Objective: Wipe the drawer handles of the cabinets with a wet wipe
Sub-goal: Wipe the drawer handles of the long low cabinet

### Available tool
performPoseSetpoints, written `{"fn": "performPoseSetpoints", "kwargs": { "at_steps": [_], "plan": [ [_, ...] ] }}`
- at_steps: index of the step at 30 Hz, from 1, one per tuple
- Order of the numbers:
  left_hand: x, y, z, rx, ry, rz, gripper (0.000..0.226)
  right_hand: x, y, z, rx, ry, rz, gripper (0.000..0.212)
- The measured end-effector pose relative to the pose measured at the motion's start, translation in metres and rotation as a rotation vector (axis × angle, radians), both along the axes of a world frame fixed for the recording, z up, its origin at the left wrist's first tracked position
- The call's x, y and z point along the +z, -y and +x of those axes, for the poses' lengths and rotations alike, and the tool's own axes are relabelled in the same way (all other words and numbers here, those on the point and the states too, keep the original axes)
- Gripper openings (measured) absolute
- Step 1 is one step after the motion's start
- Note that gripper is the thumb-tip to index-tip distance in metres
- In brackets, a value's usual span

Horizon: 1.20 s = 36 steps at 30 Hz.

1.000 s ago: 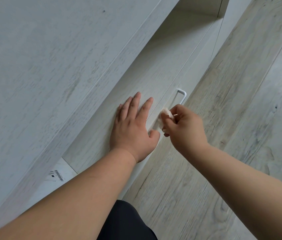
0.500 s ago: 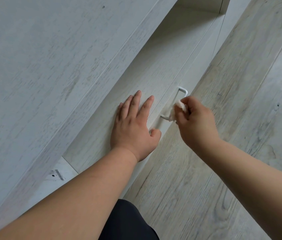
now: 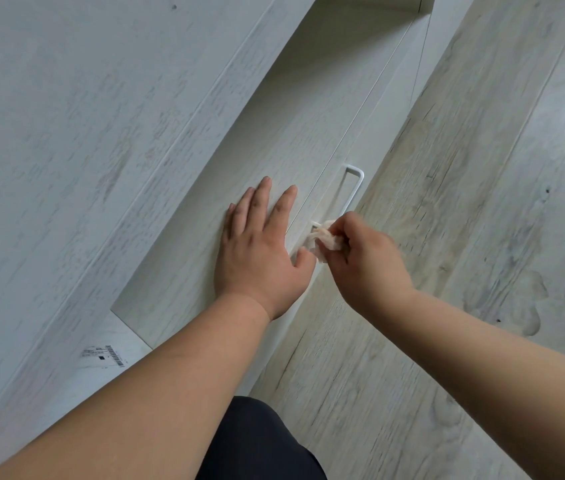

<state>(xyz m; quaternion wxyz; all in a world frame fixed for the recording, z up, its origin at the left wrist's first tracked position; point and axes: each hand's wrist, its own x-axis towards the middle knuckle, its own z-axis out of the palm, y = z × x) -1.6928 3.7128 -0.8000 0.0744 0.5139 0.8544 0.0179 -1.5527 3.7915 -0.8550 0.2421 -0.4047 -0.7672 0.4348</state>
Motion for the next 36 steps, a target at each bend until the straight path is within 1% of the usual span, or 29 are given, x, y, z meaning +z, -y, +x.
{"fn": "performPoseSetpoints", "kwargs": {
  "at_steps": [4,9,11,13,14,16,19,21,24,26,28,30,31,34,36],
  "plan": [
    [0.0,0.0,0.0,0.003,0.007,0.005,0.085,-0.002,0.004,-0.009,-0.145,-0.034,-0.166,0.021],
    [0.001,-0.001,0.001,0.01,0.004,0.005,0.086,0.004,0.011,-0.02,-0.364,-0.205,-0.565,0.033],
    [0.001,-0.001,0.001,0.011,0.007,0.017,0.086,0.003,0.012,-0.025,-0.356,-0.209,-0.592,0.031],
    [0.001,-0.001,0.001,0.017,0.015,0.018,0.086,0.002,0.016,-0.029,-0.327,-0.247,-0.606,0.019],
    [0.001,-0.001,0.001,0.018,0.013,0.013,0.086,0.002,0.017,-0.03,-0.309,-0.28,-0.626,0.018],
    [0.002,-0.001,0.001,0.014,0.007,0.006,0.087,0.004,0.015,-0.028,-0.263,-0.32,-0.684,0.023],
    [0.001,0.0,0.001,0.01,0.013,0.004,0.086,0.009,0.005,-0.02,-0.188,-0.304,-0.707,0.02],
    [0.002,0.0,0.001,0.013,0.016,0.004,0.085,0.011,0.004,-0.017,-0.194,-0.288,-0.709,0.018],
    [0.004,-0.001,0.002,0.014,0.017,-0.004,0.087,0.007,0.009,-0.018,-0.264,-0.265,-0.74,0.023],
    [0.005,-0.001,0.002,0.013,0.018,-0.005,0.088,0.004,0.008,-0.017,-0.304,-0.245,-0.769,0.014],
    [0.005,0.0,0.002,0.013,0.02,0.003,0.088,0.004,0.005,-0.015,-0.282,-0.247,-0.752,0.007],
    [0.004,0.0,0.001,0.016,0.018,0.005,0.087,0.008,0.007,-0.015,-0.226,-0.249,-0.712,0.011],
    [0.003,0.0,0.001,0.016,0.014,0.008,0.086,0.011,0.008,-0.016,-0.219,-0.266,-0.727,0.014],
    [0.0,0.0,0.0,0.013,-0.003,0.036,0.082,0.015,0.011,-0.021,-0.223,-0.371,-0.851,0.028],
    [-0.001,0.0,0.0,0.013,-0.004,0.033,0.081,0.015,0.012,-0.022,-0.224,-0.444,-0.908,0.033]
  ]
}}
